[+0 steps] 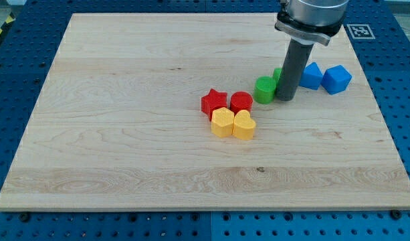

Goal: Touch the bottom of the blue cube

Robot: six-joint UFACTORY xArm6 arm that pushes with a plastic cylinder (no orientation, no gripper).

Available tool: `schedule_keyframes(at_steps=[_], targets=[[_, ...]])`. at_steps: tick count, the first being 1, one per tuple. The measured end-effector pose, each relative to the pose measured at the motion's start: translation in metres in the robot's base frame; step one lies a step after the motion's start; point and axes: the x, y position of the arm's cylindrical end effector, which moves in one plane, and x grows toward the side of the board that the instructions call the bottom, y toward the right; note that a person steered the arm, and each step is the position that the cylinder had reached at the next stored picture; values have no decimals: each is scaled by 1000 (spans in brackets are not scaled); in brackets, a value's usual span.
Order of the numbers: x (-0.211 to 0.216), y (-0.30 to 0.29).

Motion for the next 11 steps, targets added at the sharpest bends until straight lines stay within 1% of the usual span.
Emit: schedule_keyframes(at_steps=[2,3,4,6,8,9,10,11], targets=[[-4,-3],[0,-4],[12,10],[45,84],[45,130],[26,130],[24,130],[9,123]])
